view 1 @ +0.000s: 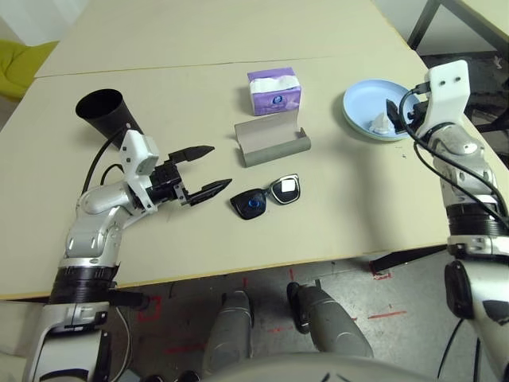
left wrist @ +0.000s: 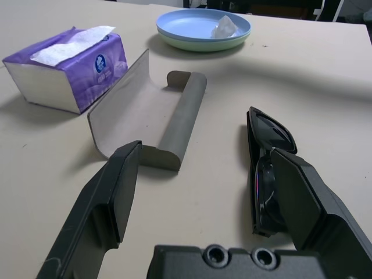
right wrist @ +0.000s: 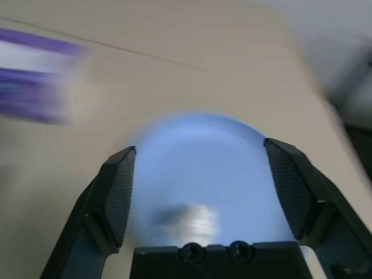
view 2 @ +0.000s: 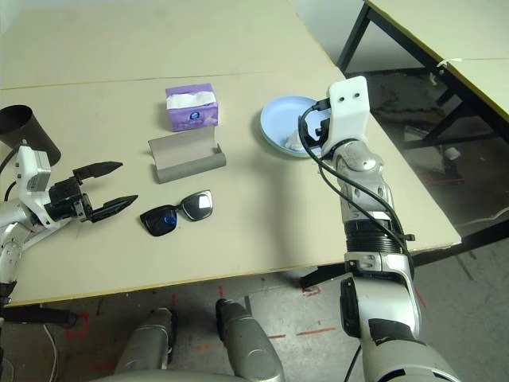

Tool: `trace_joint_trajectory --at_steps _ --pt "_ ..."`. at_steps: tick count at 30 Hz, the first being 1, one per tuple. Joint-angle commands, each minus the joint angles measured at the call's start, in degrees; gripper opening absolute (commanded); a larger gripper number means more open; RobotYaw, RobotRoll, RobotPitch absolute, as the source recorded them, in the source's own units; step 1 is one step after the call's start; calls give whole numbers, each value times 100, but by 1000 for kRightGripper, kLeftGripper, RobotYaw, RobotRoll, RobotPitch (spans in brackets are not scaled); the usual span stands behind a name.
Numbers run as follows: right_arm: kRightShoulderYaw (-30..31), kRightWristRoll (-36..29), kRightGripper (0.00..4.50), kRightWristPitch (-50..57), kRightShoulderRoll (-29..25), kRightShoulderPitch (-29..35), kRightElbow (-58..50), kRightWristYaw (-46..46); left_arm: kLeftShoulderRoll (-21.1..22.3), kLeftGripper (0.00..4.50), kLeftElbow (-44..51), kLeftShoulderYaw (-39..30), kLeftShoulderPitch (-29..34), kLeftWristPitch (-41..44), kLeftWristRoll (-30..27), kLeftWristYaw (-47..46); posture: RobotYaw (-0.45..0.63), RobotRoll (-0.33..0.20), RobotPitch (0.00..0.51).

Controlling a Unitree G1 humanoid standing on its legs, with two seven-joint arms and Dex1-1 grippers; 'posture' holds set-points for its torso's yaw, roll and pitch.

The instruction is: Organize and tidy the items on the table.

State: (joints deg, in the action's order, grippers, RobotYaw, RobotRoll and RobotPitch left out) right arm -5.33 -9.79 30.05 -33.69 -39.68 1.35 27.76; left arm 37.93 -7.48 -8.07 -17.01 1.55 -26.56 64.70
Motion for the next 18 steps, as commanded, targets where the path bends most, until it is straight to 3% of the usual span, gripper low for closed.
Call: trace_joint_trajectory --at_steps 1,4,7,9,12,18 --pt "636 -567 4467 1128 -800 336 -1513 1263 175 4500 -182 36 22 -58 47 362 -140 0 200" --pt "1321 -777 4467 1782 -1547 424 -2495 2031 303 4500 -368 37 -26 -150 46 662 -159 0 198" --pt "2365 -717 4467 2198 -1939 -109 -3196 2746 513 4500 -572 19 -28 -259 28 1084 -177 0 195" --pt "2981 -494 4467 2326 -1687 -721 -3175 2861 625 4500 -629 -8 23 -322 1 1307 -173 0 194" --pt "3811 -113 4467 2370 -885 -1572 -2729 2812 752 4500 -597 -74 151 -381 -61 1549 -157 0 194" --pt "4694 486 4467 1961 408 -2221 -1561 2769 902 4500 -354 -276 535 -442 -132 1643 -123 0 195"
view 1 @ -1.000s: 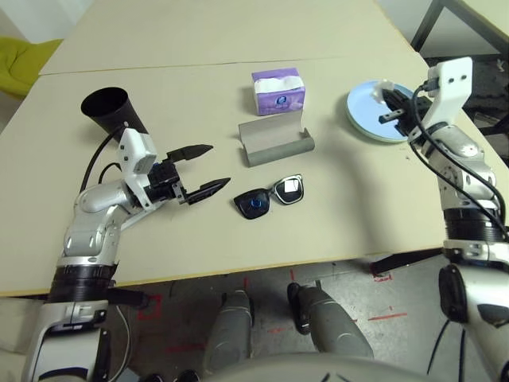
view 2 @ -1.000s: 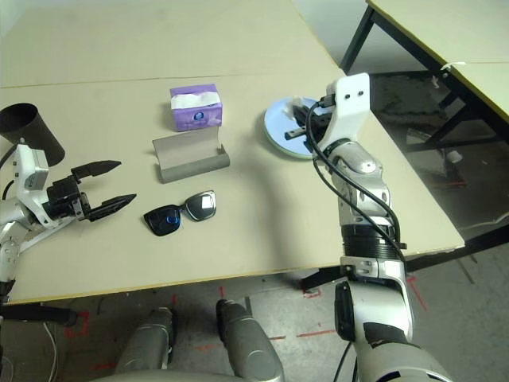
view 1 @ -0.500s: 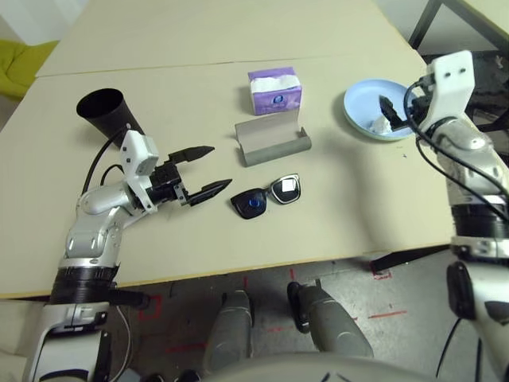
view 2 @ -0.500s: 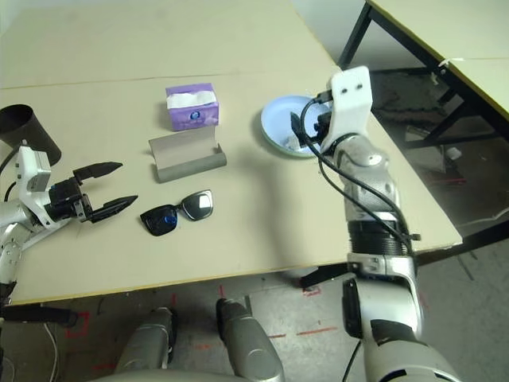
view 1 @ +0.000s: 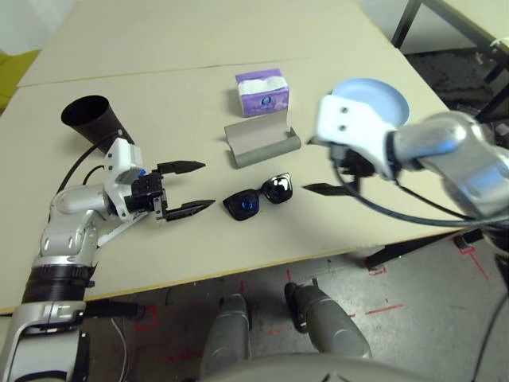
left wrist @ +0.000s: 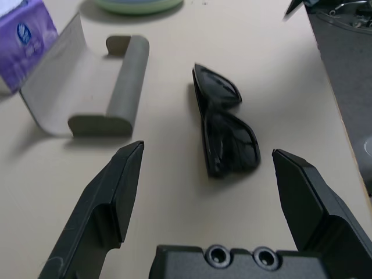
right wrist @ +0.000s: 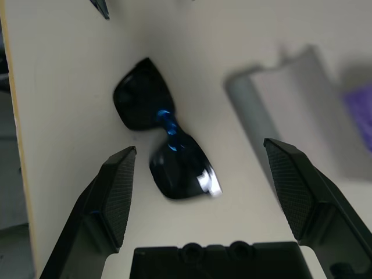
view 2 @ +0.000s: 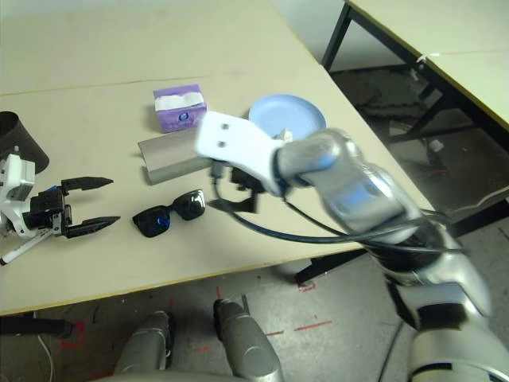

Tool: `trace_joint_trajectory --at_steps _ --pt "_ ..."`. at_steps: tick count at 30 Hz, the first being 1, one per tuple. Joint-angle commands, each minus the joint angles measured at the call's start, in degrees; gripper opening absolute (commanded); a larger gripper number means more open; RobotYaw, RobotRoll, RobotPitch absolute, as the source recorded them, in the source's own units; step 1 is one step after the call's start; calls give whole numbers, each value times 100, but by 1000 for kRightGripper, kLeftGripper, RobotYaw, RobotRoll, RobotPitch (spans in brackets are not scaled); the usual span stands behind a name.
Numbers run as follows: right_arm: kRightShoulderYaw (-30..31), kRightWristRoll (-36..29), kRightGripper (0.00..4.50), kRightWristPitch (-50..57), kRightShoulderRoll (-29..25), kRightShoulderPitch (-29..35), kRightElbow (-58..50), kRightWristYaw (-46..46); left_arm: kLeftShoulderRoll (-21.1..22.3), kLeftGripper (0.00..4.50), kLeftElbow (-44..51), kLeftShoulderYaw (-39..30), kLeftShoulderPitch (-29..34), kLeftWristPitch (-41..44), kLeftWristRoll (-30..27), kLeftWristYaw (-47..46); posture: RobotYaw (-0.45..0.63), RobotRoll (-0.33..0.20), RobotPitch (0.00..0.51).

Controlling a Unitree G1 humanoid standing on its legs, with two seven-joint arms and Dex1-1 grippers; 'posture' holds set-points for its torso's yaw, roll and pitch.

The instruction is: Organize and tidy the items on the table.

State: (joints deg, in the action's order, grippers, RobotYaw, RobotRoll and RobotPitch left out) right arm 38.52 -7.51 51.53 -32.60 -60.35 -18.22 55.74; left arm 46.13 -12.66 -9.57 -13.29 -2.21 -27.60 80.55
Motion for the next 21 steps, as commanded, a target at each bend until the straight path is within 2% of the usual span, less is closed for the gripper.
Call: trace_joint_trajectory --at_steps 1,4,9,21 --pt "379 330 4467 -256 454 -200 568 -23 105 4500 197 -174 228 -68 -34 34 -115 0 197" --pt "550 529 4467 -438 710 -238 940 78 145 4500 303 -309 394 -41 -50 -72 -98 0 198" --pt "756 764 4467 -679 817 -101 1160 294 130 4500 497 -404 589 7 -56 -194 -87 0 198" --pt "748 1186 4467 -1083 1029 242 1689 401 37 4500 498 -283 437 15 -8 -380 -94 0 189"
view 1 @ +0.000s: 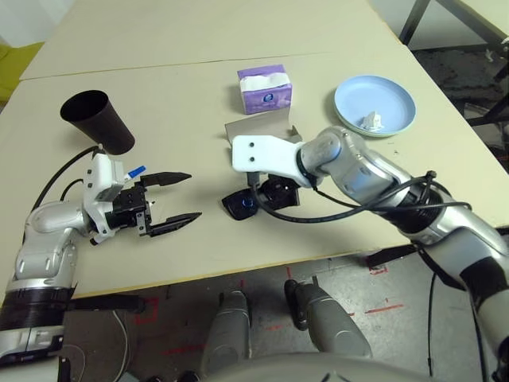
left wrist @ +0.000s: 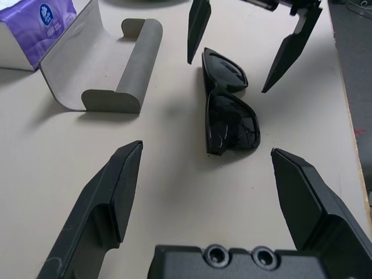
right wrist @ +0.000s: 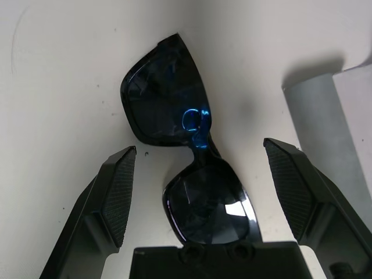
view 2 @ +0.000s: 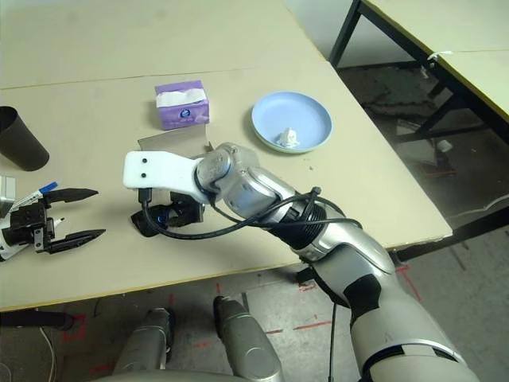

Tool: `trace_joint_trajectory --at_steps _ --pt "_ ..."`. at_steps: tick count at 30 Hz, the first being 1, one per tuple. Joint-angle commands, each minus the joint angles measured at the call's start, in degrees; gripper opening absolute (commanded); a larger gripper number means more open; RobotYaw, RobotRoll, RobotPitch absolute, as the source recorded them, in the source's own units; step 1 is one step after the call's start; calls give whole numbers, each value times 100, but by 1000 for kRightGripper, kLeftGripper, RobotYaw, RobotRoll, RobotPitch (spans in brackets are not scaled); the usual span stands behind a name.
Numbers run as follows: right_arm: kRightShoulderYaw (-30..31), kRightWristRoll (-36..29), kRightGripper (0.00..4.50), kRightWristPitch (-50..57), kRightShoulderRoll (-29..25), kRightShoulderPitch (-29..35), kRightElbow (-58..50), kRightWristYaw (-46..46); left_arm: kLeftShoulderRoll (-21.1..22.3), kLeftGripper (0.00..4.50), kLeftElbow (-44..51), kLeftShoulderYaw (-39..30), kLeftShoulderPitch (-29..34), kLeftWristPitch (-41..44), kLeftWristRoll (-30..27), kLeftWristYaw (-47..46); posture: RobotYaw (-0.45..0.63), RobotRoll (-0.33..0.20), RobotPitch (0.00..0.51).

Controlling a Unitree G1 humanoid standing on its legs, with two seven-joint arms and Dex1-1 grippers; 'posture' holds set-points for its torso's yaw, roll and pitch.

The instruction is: Organize and tidy the items on the table.

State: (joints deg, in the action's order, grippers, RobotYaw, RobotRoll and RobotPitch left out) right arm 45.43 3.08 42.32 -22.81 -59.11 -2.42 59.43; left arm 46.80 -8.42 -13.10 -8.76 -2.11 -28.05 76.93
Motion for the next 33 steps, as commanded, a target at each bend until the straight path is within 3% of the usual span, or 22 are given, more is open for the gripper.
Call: trace_joint_trajectory --at_steps 1,23,26,33 --pt "48 174 4467 -228 64 140 168 19 -46 4500 81 82 -30 7 40 -28 -94 0 189" --pt "-314 760 4467 -1106 521 257 884 -90 -67 4500 326 92 133 148 24 -175 -89 0 193" --pt "-324 770 4011 -1109 509 292 873 -56 -70 4500 326 100 90 164 30 -190 -89 0 193" --pt "-366 766 1461 -1083 484 329 813 44 -64 4500 382 73 40 212 8 -235 -89 0 189"
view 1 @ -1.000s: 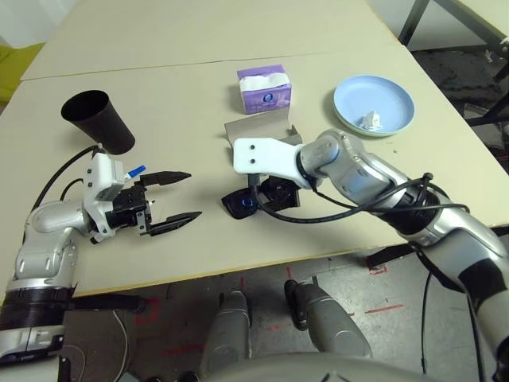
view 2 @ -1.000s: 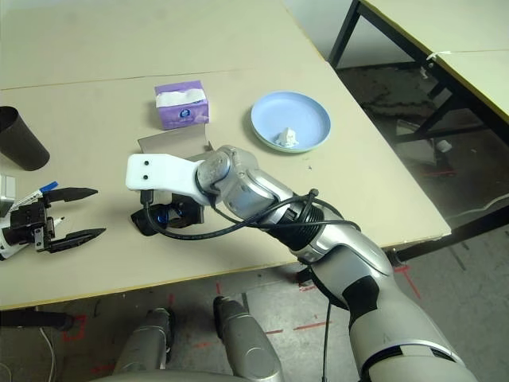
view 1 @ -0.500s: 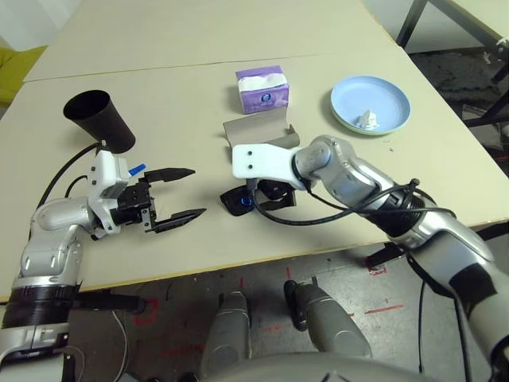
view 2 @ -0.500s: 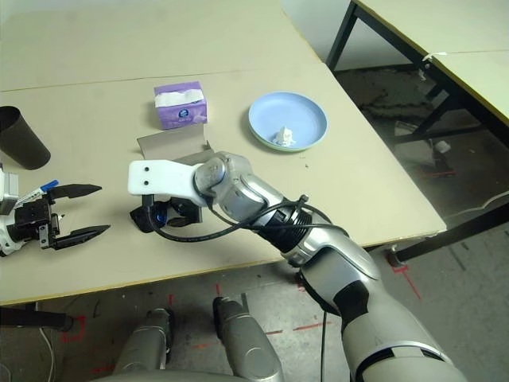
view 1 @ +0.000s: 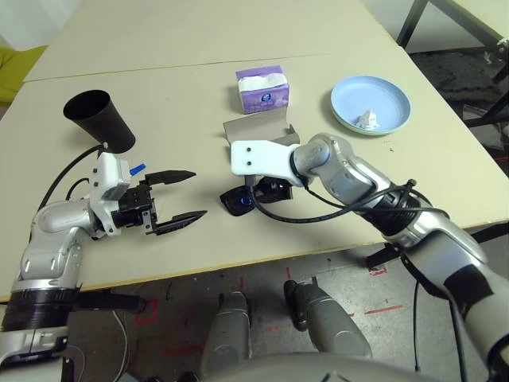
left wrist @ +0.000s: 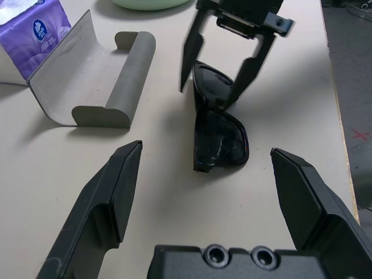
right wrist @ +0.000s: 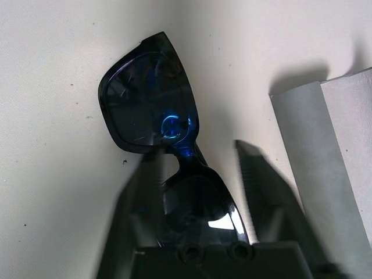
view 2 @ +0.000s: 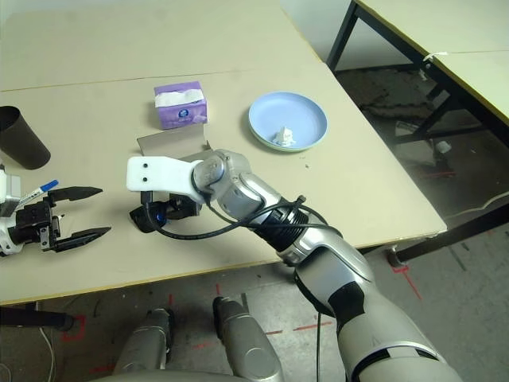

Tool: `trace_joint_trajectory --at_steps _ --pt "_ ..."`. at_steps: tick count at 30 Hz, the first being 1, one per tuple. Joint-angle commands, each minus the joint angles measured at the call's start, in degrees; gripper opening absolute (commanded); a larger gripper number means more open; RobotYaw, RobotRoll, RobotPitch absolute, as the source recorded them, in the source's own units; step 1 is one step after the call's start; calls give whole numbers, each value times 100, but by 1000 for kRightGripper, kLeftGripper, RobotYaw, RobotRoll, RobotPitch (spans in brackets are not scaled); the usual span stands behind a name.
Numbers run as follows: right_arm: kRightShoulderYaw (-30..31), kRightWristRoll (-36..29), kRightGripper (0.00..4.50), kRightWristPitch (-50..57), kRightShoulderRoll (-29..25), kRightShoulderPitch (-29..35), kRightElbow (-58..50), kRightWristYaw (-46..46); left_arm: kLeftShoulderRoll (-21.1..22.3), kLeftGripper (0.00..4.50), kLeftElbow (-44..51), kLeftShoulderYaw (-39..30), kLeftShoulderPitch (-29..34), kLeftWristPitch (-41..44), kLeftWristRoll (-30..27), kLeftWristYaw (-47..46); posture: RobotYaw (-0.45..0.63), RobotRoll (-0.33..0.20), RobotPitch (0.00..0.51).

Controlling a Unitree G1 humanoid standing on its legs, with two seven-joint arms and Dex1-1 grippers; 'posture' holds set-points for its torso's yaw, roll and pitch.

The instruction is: Organize and tidy the items on the table.

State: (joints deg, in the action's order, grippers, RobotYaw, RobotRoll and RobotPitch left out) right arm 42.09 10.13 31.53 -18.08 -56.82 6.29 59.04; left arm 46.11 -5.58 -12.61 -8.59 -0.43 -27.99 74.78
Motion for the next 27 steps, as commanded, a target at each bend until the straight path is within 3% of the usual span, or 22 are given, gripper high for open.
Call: trace_joint_trajectory --at_steps 1,4,15,18,27 --pt "-44 60 1118 0 8 102 -62 99 -1 4500 120 24 17 55 -1 -36 -89 0 189" --pt "-73 67 21 7 1 96 -63 142 -14 4500 169 27 10 78 -14 -71 -90 0 189" --pt "-135 64 21 21 -14 92 -84 241 -56 4500 159 41 27 67 -18 -104 -94 0 191" --pt "-156 52 609 13 -5 67 -117 260 -53 4500 93 30 35 43 -5 -86 -94 0 191" --pt "-125 82 3895 -117 19 120 -6 262 -65 4500 58 26 25 22 22 -112 -90 0 184"
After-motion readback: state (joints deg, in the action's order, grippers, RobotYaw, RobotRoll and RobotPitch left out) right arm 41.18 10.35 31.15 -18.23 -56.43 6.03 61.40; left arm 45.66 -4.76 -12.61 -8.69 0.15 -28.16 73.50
